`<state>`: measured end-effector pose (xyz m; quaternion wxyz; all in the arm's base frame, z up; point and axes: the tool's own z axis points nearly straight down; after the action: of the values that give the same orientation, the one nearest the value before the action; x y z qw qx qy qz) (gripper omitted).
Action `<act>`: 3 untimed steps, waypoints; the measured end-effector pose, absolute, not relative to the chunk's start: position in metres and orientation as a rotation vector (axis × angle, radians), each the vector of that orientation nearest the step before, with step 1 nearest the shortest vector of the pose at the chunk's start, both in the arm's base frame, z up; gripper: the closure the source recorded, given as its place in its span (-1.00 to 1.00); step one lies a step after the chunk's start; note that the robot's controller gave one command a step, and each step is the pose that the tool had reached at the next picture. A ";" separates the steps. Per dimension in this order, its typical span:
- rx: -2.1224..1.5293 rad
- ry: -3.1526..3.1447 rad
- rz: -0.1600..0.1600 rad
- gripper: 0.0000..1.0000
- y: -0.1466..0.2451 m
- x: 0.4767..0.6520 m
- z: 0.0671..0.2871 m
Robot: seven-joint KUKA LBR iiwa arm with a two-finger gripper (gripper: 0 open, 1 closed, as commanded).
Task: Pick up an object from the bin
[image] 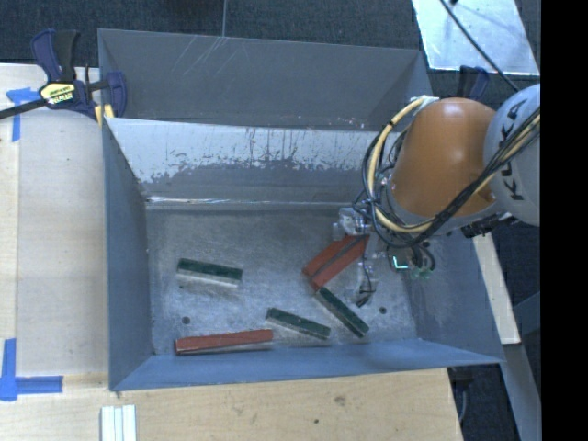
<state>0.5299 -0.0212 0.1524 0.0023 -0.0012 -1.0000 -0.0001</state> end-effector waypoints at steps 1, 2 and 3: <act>0.088 -3.146 0.001 -1.00 -0.022 0.573 0.144; 0.570 -3.088 -0.003 -1.00 0.030 0.548 0.069; 1.015 -2.979 0.001 -1.00 0.033 0.575 0.070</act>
Offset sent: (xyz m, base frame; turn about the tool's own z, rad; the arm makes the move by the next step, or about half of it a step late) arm 0.0407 -0.0009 -0.0088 -0.0581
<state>0.5747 0.0335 0.0704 -0.0027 0.3227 -0.9465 0.0003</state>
